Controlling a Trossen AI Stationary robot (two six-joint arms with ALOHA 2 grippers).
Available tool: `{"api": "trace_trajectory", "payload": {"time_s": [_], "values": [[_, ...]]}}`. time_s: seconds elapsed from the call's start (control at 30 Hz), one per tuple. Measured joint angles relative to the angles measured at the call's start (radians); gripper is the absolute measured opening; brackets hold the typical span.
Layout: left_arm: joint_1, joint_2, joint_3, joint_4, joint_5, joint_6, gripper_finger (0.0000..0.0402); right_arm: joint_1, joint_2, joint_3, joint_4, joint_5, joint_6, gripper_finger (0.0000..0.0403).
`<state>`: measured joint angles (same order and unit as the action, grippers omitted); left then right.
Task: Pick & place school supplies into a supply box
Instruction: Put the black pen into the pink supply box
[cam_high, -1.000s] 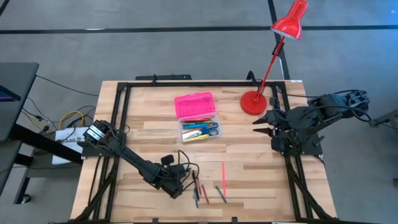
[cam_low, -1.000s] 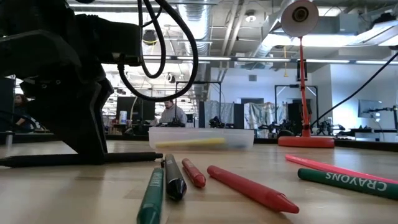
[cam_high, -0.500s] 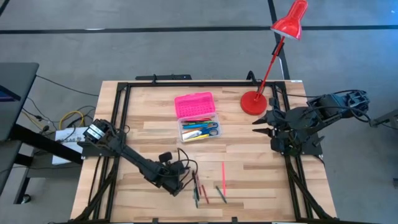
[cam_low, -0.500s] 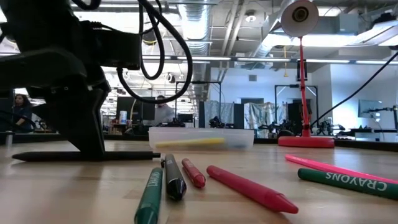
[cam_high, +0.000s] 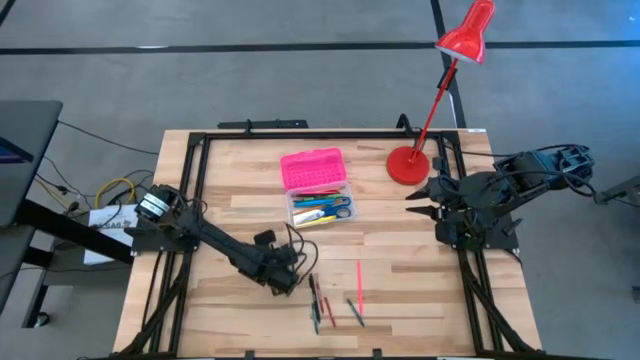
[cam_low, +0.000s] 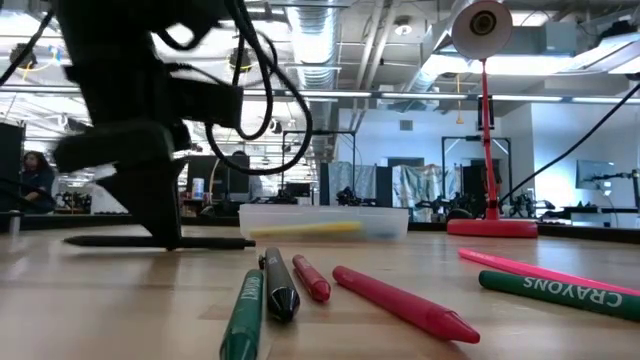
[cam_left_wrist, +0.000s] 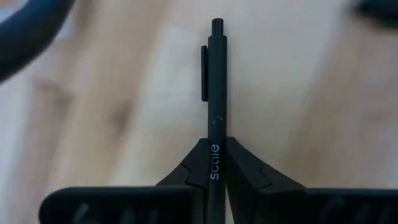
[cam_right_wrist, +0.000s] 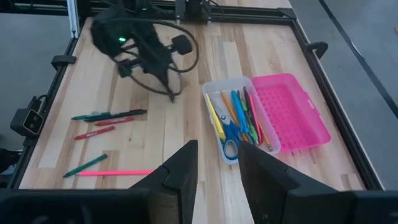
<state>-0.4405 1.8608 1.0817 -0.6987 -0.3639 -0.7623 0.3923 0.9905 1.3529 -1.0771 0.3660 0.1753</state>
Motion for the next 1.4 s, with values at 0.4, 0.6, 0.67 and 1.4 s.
{"api": "trace_trajectory", "payload": {"time_s": [0.4,0.6,0.67,1.4], "values": [[0.127,-0.040,0.111,0.003,-0.070,0.270,0.0014,0.000,0.000,0.000,0.000,0.002,0.000,0.0108],[0.231,-0.042,0.204,0.024,-0.123,0.444,0.0015,0.000,0.000,0.000,0.000,0.003,0.000,0.0108],[0.276,-0.042,0.214,0.046,-0.120,0.489,0.0016,0.000,0.000,0.000,0.000,0.003,0.001,0.0108],[0.486,0.061,0.218,0.244,0.008,0.631,0.0027,0.000,0.009,0.000,0.008,0.029,0.009,0.0108]]}}
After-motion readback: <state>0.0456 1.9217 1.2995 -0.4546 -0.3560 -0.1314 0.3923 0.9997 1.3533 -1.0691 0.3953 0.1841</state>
